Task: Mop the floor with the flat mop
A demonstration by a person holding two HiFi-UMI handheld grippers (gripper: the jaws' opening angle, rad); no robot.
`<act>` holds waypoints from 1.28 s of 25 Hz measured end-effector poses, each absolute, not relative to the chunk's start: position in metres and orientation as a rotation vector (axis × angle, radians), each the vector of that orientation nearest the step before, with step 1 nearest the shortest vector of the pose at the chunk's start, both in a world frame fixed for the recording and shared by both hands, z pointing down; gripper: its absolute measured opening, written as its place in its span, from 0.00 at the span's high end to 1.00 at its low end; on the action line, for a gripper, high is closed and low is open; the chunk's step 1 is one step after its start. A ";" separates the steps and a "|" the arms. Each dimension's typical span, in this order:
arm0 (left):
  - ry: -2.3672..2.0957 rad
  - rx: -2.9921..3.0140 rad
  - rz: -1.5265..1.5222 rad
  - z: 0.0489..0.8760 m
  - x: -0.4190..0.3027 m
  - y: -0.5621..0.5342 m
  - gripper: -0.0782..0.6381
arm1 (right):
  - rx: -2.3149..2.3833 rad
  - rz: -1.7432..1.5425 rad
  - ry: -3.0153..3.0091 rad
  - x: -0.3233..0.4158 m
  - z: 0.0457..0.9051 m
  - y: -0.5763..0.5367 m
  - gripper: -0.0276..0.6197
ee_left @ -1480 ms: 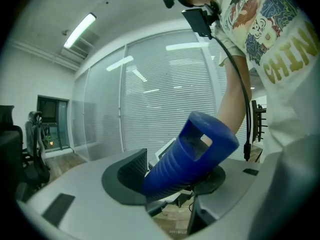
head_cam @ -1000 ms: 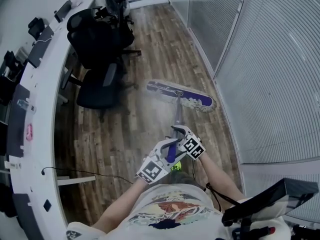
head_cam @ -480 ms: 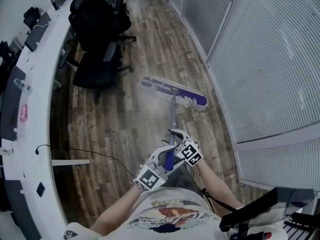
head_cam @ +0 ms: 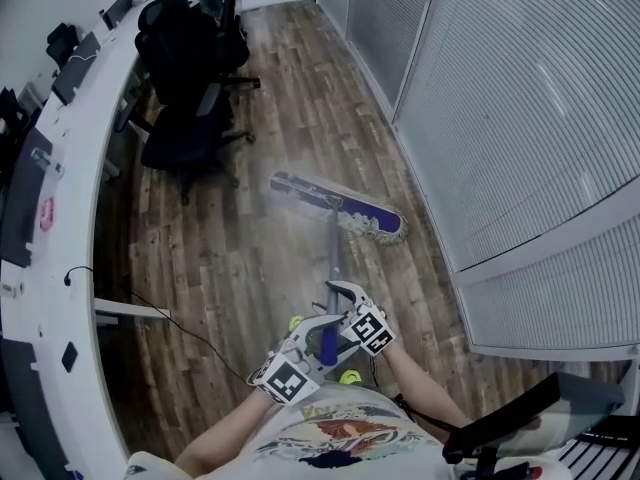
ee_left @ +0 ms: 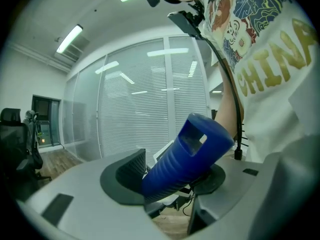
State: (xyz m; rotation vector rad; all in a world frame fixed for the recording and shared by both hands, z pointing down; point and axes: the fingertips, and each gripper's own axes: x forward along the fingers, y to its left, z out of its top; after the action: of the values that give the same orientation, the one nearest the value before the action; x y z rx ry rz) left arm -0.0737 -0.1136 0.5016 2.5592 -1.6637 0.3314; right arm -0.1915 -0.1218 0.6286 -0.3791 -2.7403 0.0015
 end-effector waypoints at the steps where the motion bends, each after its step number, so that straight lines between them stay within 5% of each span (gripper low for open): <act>1: -1.668 2.554 0.334 0.503 -0.054 -0.111 0.61 | -0.384 0.004 -2.744 -0.172 0.629 -0.119 0.63; 15: -1.623 2.593 0.383 0.511 0.171 -0.057 0.61 | -0.391 0.075 -2.786 0.045 0.636 -0.060 0.63; 25: -1.567 2.648 0.402 0.518 0.176 -0.075 0.60 | -0.411 0.045 -2.789 0.046 0.640 -0.077 0.63; 32: -1.591 2.634 0.355 0.529 0.114 -0.112 0.58 | -0.438 0.007 -2.760 -0.015 0.654 -0.116 0.63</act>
State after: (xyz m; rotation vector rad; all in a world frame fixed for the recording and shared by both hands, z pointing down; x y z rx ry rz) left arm 0.1138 -0.1118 0.5288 2.6338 -1.5906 0.3547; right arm -0.0150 -0.1156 0.6542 -0.4383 -2.7600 0.0069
